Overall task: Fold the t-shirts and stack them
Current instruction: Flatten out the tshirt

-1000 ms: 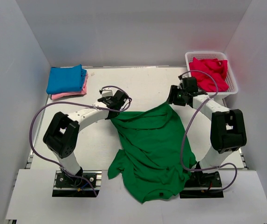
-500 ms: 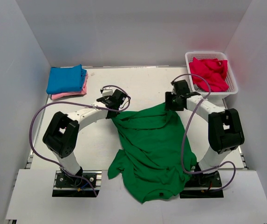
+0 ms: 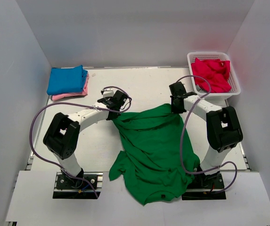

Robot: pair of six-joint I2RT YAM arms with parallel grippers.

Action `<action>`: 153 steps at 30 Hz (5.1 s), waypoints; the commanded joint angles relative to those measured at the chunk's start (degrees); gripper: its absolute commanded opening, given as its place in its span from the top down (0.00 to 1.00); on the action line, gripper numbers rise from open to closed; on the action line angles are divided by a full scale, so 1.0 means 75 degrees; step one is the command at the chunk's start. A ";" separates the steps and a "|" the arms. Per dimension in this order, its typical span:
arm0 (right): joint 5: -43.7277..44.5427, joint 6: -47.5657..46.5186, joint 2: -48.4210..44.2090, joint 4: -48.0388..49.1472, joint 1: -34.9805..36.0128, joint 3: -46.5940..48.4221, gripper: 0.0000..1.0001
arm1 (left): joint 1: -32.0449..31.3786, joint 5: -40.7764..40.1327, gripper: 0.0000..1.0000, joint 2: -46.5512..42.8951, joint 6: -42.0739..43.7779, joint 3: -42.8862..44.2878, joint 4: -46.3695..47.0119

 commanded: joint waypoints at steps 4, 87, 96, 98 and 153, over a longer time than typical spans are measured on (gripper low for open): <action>0.1356 0.0681 -0.0892 0.0216 -0.0080 0.0215 1.00 | 0.0071 -0.0439 1.00 -0.0269 -0.0195 0.0454 -0.0336; 0.0001 -0.0866 0.1510 0.1201 -0.0807 0.4470 0.10 | 0.1700 -0.0324 0.00 0.3894 0.3215 0.7358 0.1550; -0.1861 -0.0198 -0.1513 0.1563 -0.0573 0.0617 0.10 | 0.1547 0.0695 0.00 0.1480 0.1379 0.4240 -0.1249; -0.2214 0.0000 -0.1736 0.1738 -0.0433 -0.0027 0.10 | 0.1478 0.1488 0.00 0.0708 0.0605 0.2830 -0.1136; -0.2274 0.0646 -0.1023 0.1869 -0.0045 -0.1110 0.10 | 0.1865 0.1935 0.00 -0.3467 -0.1744 -0.2586 -0.1361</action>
